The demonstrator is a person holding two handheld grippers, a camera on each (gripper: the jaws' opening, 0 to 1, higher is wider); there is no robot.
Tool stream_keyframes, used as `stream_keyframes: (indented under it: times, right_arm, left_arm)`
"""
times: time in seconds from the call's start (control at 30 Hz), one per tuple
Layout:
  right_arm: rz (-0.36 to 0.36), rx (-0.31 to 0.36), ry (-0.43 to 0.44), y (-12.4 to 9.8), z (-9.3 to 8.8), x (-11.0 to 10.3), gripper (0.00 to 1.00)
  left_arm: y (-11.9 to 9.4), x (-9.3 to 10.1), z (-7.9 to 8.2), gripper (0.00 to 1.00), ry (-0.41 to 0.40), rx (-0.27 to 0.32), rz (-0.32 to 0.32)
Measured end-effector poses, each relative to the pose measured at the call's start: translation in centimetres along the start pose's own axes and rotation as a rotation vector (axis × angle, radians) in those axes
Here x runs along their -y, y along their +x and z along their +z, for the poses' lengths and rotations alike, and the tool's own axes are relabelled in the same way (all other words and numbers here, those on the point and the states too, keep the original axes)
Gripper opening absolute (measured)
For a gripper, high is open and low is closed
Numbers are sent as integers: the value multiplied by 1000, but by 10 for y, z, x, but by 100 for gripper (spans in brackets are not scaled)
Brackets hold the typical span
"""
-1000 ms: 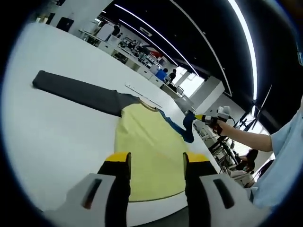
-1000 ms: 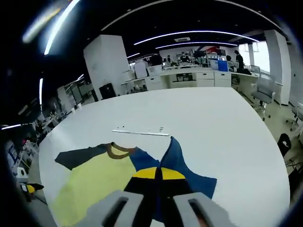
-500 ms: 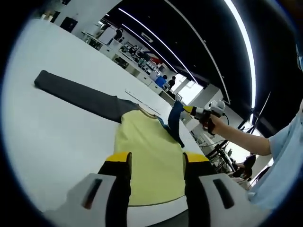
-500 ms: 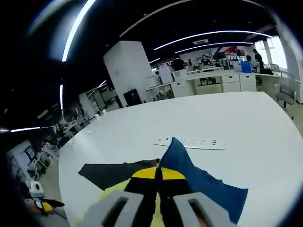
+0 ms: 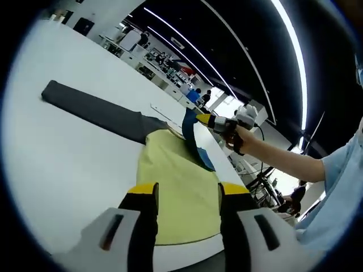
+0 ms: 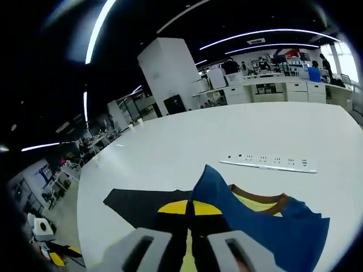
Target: Fold the garment on the visible template until the final outline fits inside the template.
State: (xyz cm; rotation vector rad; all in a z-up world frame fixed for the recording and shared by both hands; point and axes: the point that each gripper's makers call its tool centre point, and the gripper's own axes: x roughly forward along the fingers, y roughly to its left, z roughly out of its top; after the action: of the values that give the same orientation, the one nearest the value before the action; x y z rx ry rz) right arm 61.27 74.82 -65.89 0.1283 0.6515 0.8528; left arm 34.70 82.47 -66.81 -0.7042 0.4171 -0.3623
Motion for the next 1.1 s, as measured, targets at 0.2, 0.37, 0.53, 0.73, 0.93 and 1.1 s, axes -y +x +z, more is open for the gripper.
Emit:
stream_keyframes:
  times: [0.2,0.37,0.53,0.73,0.93,1.1]
  right_arm:
    - [0,-58,-2,14,-24,0,0]
    - [24,-85,20,20,-40,-16,0]
    - [43,-116,7,32,-52,-22,0]
    - [39,-149,-4,44,-64,-23,0]
    - [33,-170,3,47,-71,-21,0]
    - [35,-188,2,54,-78,-23,0]
  left_arm:
    - [0,-1,-1,38,-4,-3,5]
    - [0,-2,-1,38,-5,-2,7]
    - [0,-2,-1,38,-4,-1,8]
    - [-2,-3,1,38,-8,6,10]
    - [-2,-2,2,38,-12,10,6]
    - [-1,0,2,39,-12,11,1]
